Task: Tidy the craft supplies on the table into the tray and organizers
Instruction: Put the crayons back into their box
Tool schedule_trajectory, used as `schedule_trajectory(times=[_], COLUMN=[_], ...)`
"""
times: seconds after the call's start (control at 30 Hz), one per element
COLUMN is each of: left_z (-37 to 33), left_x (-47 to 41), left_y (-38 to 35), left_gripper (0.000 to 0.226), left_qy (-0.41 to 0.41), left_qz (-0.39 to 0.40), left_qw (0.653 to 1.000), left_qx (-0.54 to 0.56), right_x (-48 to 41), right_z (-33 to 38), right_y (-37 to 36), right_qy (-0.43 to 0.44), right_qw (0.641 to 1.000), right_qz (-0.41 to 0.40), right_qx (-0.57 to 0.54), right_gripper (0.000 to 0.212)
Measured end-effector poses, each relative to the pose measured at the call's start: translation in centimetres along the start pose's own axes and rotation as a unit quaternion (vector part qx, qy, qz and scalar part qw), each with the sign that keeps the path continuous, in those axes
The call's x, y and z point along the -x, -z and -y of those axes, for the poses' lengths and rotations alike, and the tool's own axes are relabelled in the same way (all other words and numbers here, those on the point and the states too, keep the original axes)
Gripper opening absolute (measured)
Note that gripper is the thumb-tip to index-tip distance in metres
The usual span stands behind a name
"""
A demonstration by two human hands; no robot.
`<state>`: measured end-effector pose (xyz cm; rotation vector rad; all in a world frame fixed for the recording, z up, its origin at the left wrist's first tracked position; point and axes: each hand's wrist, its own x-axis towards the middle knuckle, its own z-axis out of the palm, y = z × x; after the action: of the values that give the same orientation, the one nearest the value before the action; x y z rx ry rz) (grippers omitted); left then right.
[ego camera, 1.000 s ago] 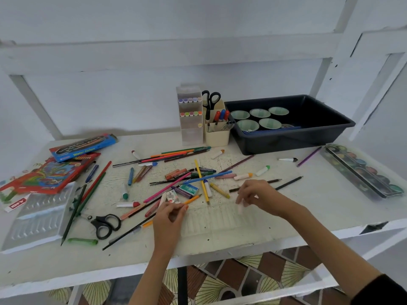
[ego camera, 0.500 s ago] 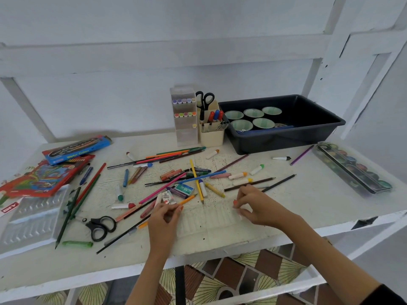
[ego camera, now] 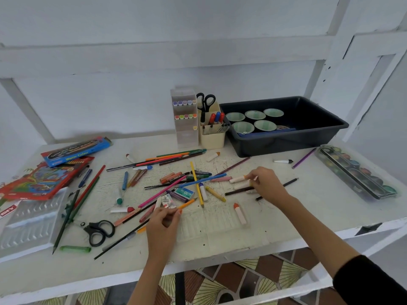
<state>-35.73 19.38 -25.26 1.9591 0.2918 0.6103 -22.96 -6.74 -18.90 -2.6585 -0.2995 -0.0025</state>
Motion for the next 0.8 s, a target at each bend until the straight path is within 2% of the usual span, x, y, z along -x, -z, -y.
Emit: schedule_trajectory(times=[0.13,0.2,0.27,0.43,0.53,0.63,0.8], left_z=[0.0,0.0,0.0,-0.2,-0.1,-0.2,-0.5], left_x=[0.0,-0.1,-0.1,-0.1,-0.1,-0.1,0.0], left_y=[0.0,0.0,0.0,0.0,0.0,0.0,0.1], left_gripper=[0.009,0.009,0.009,0.009,0.009,0.009,0.008], left_qy=[0.002,0.003,0.003,-0.002,-0.002,0.0,0.004], left_qz=[-0.002,-0.002,-0.002,0.0,0.0,0.003,0.004], left_qw=[1.0,1.0,1.0,1.0,1.0,1.0,1.0], left_qx=[-0.003,-0.004,-0.003,-0.007,-0.01,-0.008,0.004], right_x=[-2.3,-2.8,-2.9,-1.9,-0.5,1.4,3.6], right_z=[0.9,1.2,1.0,0.3,1.5,3.1,3.7], right_y=[-0.1,-0.3,-0.7,-0.6,0.4,1.1,0.0], right_qy=[0.003,-0.011,-0.006,0.048,0.103,0.18,0.238], right_qw=[0.986,0.976,0.978,0.99,0.994,0.98,0.953], right_qz=[0.136,0.179,0.173,0.087,0.037,0.081,0.181], right_qx=[0.093,0.119,0.119,0.097,0.023,-0.022,0.042], right_gripper=[0.032,0.034,0.032,0.024,0.019,0.017,0.017])
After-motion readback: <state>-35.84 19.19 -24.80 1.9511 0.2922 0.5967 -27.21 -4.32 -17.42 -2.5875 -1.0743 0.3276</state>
